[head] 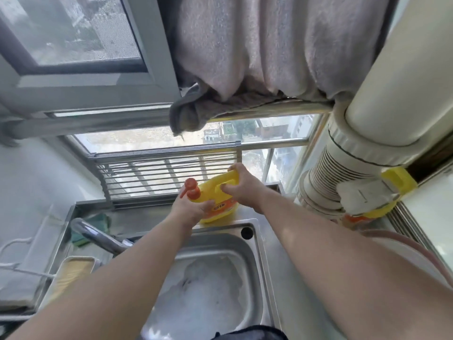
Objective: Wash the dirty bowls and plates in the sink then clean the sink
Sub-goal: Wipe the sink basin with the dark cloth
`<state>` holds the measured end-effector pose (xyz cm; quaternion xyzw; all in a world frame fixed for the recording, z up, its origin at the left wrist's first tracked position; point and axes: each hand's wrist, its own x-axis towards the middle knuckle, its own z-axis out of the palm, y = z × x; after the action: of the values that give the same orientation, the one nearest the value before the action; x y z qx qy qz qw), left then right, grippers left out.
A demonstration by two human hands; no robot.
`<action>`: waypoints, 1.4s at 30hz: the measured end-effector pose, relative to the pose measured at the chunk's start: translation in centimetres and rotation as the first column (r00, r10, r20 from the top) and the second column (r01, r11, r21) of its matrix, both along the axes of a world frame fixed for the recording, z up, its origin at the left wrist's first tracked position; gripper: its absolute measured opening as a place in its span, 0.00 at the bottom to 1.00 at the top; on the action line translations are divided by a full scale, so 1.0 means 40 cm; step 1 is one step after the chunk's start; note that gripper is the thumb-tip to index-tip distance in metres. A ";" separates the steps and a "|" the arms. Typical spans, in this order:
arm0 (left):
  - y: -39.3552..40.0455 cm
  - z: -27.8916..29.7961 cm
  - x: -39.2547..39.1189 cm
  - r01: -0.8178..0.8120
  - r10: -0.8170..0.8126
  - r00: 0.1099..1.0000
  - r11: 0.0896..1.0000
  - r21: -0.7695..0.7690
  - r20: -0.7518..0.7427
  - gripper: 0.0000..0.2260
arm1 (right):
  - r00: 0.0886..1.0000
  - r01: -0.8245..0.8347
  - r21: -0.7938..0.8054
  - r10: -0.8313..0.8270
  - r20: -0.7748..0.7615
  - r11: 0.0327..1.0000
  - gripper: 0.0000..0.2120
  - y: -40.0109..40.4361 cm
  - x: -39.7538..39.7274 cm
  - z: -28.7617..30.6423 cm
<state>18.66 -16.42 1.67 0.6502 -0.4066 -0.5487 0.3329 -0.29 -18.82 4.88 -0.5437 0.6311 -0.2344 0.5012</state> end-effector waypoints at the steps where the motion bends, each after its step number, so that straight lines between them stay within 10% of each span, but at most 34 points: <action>1: 0.007 -0.010 -0.002 0.025 -0.024 0.999 0.999 -0.042 0.026 0.30 | 0.999 -0.001 -0.030 0.000 -0.033 1.000 0.24 0.029 -0.006 -0.014; 12: 0.255 0.132 -0.079 0.386 -0.326 0.921 0.841 -0.380 0.214 0.25 | 0.861 0.460 -0.134 -0.404 0.310 0.878 0.12 0.443 -0.138 0.077; 23: 0.410 0.369 -0.679 0.642 -0.676 0.690 0.406 -0.651 0.259 0.31 | 0.512 0.827 -0.400 -0.822 0.249 0.394 0.11 0.852 -0.569 0.422; 31: 0.387 0.290 -0.970 0.757 -0.774 0.582 0.404 -0.514 0.249 0.21 | 0.303 0.924 -0.334 -0.887 0.349 0.184 0.12 0.841 -0.809 0.363; 42: 0.310 -0.077 -0.799 0.539 -0.474 0.820 0.828 -0.153 0.321 0.10 | 0.246 0.960 -0.224 -0.894 0.376 0.170 0.11 0.800 -0.873 0.213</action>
<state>-13.31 -4.03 -1.40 0.5411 -0.6696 -0.4717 0.1907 -35.21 13.17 13.41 -0.1163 0.7225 -0.6590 0.1738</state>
